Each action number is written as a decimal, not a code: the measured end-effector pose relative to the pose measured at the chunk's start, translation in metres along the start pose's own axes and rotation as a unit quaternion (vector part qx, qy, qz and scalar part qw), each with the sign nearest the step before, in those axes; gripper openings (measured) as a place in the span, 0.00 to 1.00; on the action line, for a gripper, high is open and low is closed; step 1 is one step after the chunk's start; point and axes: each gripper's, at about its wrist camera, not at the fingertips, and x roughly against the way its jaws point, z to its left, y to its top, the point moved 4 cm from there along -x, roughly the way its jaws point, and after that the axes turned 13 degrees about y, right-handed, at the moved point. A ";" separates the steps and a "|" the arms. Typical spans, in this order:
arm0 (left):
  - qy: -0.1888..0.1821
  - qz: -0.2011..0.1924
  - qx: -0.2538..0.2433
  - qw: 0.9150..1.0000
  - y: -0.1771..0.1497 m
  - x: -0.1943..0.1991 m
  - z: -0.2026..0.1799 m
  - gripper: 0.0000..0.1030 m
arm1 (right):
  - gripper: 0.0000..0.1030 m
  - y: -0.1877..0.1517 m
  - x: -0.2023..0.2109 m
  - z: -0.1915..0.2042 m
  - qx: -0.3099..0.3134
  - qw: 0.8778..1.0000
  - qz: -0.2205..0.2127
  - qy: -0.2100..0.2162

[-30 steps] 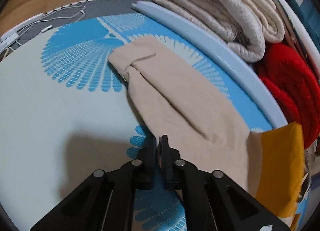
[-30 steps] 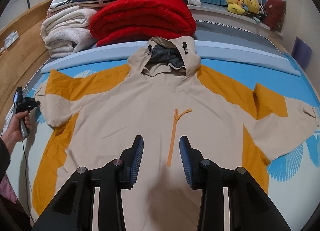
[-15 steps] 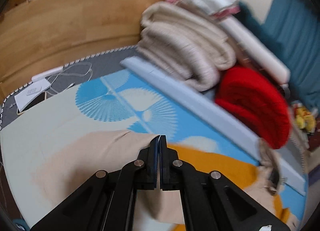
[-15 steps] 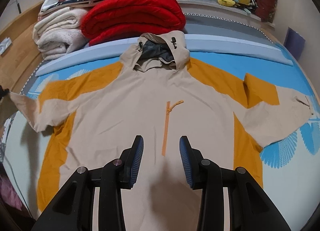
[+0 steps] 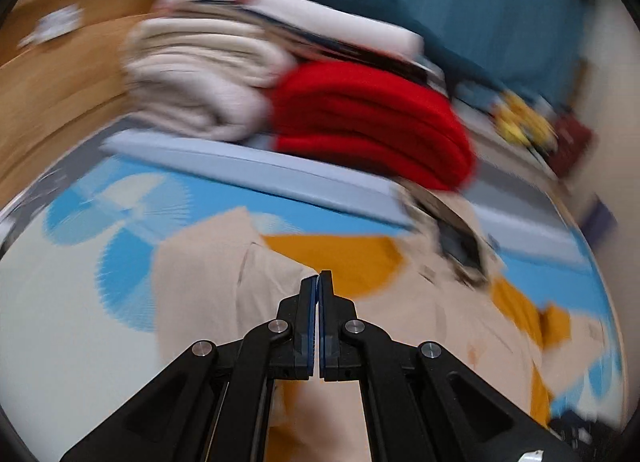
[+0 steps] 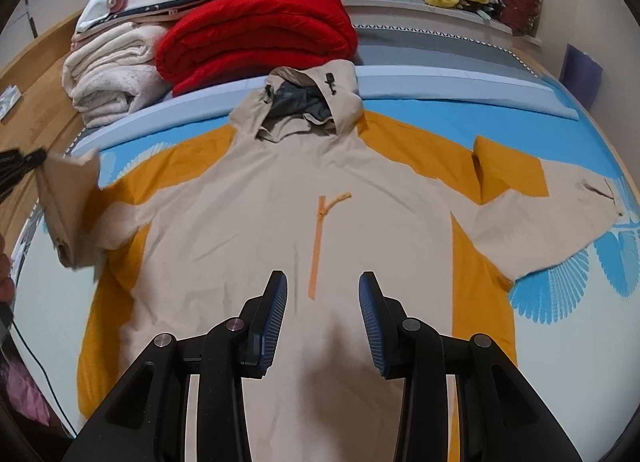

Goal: Fold large clothes
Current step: 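Fold the held sleeve across the jacket body with the left gripper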

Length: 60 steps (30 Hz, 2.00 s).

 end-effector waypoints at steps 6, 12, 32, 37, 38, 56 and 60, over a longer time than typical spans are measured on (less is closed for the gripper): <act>-0.130 0.127 -0.152 0.972 -0.059 -0.022 -0.097 0.13 | 0.38 0.002 -0.014 -0.003 0.001 1.000 0.009 -0.007; -0.135 0.148 -0.046 0.979 -0.031 -0.028 -0.049 0.36 | 0.38 0.004 -0.028 0.000 0.000 1.000 0.019 -0.005; 0.006 0.383 0.088 0.920 -0.105 -0.139 0.051 0.45 | 0.29 0.007 -0.057 0.056 0.071 0.993 0.023 0.087; -0.036 0.370 0.042 0.927 -0.097 -0.137 0.036 0.08 | 0.34 0.006 -0.063 0.074 0.098 0.989 0.027 0.106; -0.048 0.357 0.025 0.932 -0.092 -0.133 0.028 0.06 | 0.35 0.005 -0.065 0.076 0.101 0.988 0.028 0.109; -0.291 0.262 0.002 0.920 -0.051 -0.067 -0.054 0.06 | 0.42 -0.021 -0.089 0.119 0.201 0.971 0.058 0.118; -0.248 0.233 0.055 0.939 -0.030 -0.075 -0.019 0.11 | 0.08 0.000 -0.089 0.074 0.104 0.990 0.034 0.094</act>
